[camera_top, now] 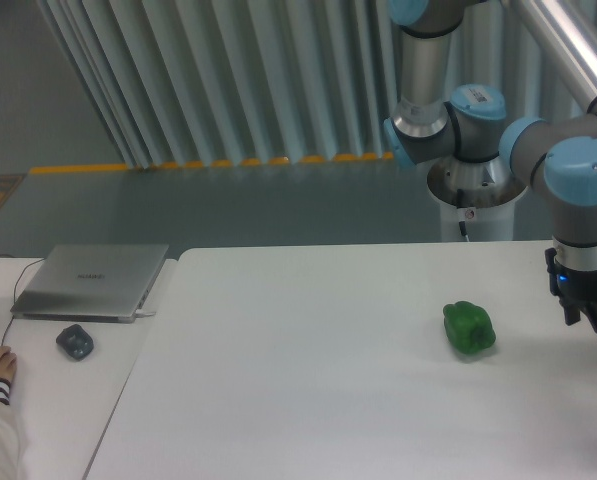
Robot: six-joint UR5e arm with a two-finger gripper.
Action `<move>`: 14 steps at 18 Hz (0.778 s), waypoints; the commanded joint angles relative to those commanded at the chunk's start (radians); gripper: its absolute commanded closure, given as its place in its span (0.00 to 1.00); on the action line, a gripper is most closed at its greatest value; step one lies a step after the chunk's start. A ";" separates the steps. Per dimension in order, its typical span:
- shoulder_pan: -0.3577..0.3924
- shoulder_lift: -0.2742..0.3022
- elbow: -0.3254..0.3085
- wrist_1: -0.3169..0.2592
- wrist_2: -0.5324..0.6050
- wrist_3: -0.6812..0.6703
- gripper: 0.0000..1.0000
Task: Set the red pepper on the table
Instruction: 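Raise the empty gripper and move it away from the table edge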
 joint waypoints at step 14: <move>0.035 -0.038 0.024 0.097 0.204 0.043 0.00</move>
